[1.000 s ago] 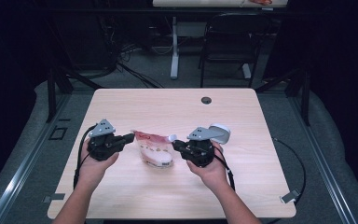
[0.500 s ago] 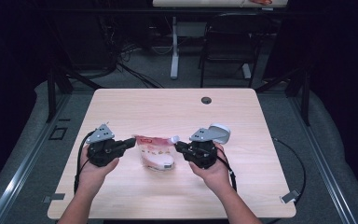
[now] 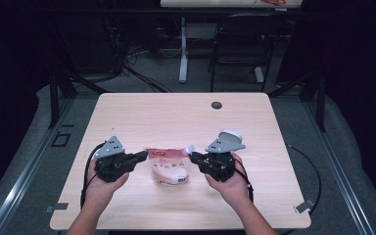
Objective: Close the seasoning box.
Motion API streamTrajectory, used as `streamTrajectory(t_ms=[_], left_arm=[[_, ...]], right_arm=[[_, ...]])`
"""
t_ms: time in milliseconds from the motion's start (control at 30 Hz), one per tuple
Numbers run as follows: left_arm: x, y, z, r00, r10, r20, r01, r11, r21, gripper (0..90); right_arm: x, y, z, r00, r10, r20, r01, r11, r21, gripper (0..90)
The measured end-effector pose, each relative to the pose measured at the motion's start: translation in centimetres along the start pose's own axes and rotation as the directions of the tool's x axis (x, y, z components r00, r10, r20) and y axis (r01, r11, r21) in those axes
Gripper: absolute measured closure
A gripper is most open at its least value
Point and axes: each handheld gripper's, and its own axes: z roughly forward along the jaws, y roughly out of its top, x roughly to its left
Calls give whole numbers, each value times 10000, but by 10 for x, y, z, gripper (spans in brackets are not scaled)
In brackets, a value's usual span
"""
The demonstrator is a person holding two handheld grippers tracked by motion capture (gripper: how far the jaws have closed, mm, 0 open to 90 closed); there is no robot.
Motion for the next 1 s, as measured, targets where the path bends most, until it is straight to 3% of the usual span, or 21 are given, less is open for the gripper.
streamTrajectory(t_ms=[167, 367, 467, 767, 1000], left_arm=[[-1, -1, -1, 10000, -12, 26, 12, 10000, 14, 900], [3, -4, -3, 9999, -128, 50, 129, 9998, -181, 836], [4, -4, -4, 9997, -220, 71, 222, 9992, -331, 793], [7, -4, -6, 9985, -552, -70, 551, 9984, -152, 667], [8, -3, -14, 9983, -561, -149, 557, 9981, -247, 643]], right_arm=[[2, -2, -3, 9999, -53, -162, 54, 10000, 32, 796], [2, -4, -3, 9986, -177, -495, 167, 9997, -197, 739], [3, -2, -5, 9984, -380, -418, 366, 9988, -339, 701], [2, 3, -15, 9982, -250, -542, 211, 9972, -719, 618], [4, 10, -23, 9970, -408, -661, 342, 9945, -990, 596]])
